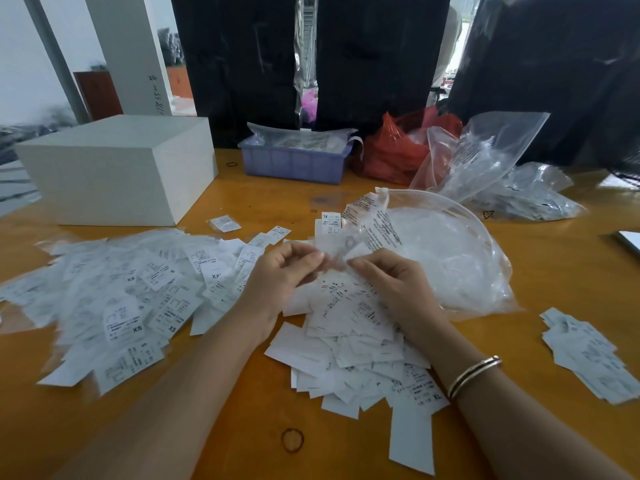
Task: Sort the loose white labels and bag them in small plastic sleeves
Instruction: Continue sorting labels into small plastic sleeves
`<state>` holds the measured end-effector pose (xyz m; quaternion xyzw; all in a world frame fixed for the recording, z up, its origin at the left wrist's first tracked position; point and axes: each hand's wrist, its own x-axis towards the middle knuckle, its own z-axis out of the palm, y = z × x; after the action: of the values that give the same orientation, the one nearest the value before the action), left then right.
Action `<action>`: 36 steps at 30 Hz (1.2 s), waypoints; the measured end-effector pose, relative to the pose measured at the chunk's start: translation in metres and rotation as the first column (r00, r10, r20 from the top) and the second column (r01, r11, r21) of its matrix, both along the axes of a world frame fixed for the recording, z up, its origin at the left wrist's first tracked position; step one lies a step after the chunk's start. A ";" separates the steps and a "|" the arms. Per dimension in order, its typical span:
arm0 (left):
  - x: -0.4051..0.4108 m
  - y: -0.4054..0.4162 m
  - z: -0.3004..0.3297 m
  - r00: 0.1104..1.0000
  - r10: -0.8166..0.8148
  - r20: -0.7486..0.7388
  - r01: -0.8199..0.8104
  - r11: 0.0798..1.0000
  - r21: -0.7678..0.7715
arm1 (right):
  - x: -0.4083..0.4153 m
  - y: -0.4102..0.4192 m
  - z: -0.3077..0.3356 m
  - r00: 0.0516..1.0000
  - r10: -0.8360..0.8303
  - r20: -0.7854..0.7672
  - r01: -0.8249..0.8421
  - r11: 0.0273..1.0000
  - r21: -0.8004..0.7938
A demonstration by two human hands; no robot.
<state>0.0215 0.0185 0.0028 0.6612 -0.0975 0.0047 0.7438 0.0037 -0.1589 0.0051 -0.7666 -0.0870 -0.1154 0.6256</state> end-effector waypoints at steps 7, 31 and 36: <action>0.002 0.001 0.000 0.990 0.137 0.045 -0.138 0.990 0.022 | 0.000 -0.002 -0.003 0.995 -0.092 0.028 0.092 0.996 -0.014; -0.009 -0.006 -0.001 0.860 -0.015 0.510 -0.289 0.809 0.511 | -0.004 0.007 0.000 0.994 -0.077 0.080 0.041 0.925 0.378; -0.010 -0.006 0.001 0.862 -0.015 0.507 -0.285 0.812 0.509 | -0.003 0.007 0.001 0.992 -0.078 0.094 0.037 0.926 0.375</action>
<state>0.0120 0.0129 0.0034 0.8341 -0.2299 0.1967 0.4612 0.0005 -0.1518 0.0061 -0.6287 -0.0743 -0.1892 0.7506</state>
